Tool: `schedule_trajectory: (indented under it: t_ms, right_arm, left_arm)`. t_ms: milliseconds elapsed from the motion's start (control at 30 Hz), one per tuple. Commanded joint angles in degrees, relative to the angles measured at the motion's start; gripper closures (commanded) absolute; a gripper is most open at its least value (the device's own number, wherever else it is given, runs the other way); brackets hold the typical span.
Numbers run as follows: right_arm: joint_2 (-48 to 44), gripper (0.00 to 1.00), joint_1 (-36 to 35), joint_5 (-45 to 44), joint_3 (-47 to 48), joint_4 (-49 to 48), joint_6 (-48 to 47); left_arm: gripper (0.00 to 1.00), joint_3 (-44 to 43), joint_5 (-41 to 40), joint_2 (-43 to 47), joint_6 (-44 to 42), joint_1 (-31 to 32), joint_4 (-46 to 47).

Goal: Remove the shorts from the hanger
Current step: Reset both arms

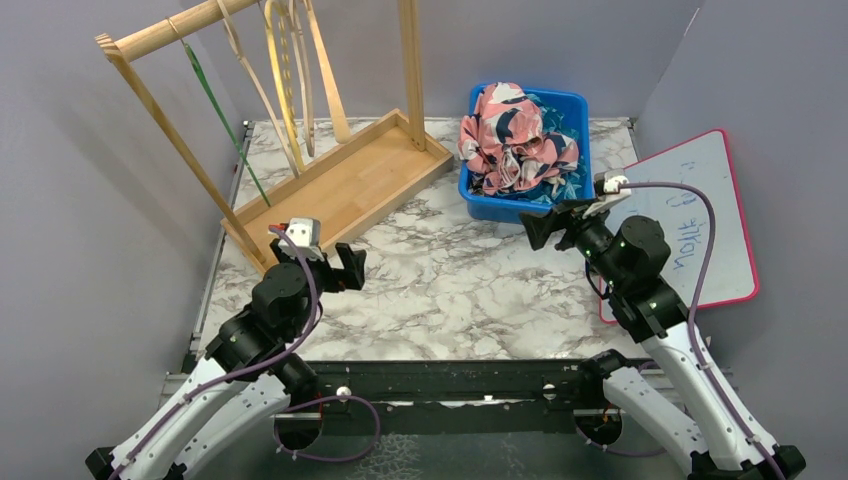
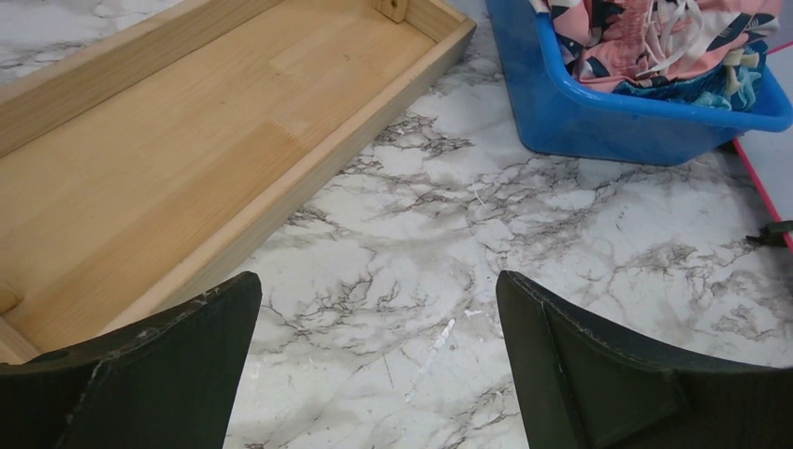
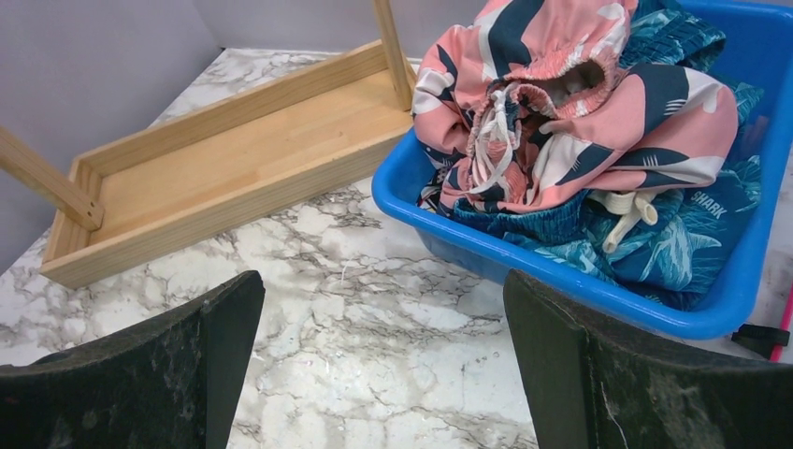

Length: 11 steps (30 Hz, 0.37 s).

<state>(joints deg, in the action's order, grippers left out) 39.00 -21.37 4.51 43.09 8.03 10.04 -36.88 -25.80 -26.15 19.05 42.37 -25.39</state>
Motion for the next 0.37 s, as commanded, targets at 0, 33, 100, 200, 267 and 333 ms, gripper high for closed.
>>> schedule_trajectory:
  t_ms: [0, 33, 100, 200, 267, 333]
  right_arm:
    - [-0.82, 0.0, 0.12, -1.44, -0.39, -1.99, 0.47]
    - [-0.8, 0.0, 0.13, -1.5, -0.37, -1.93, 0.43]
    - [-0.87, 0.0, 0.19, -1.48, -0.37, -1.73, 0.51]
    - [-0.96, 0.0, 0.18, -1.44, -0.34, -1.62, 0.58]
    - [-1.08, 0.0, 0.18, -1.51, -0.42, -1.62, 0.52]
    - [-1.12, 0.0, 0.18, -1.39, -0.37, -1.57, 0.48]
  left_arm:
    - [0.01, -0.35, -2.88, 2.12, 0.2, -0.01, 1.57]
    - [0.01, -0.3, -3.05, 2.25, 0.2, -0.05, 1.57]
    - [0.01, -0.36, -2.75, 1.98, 0.36, -0.04, 1.57]
    - [0.01, -0.67, -1.83, 0.41, 0.03, -0.01, 1.51]
    - [0.01, -1.68, -1.06, -1.75, -0.13, -0.02, 1.02]
    - [0.01, -3.05, -1.78, -4.13, 0.13, -0.01, -0.37]
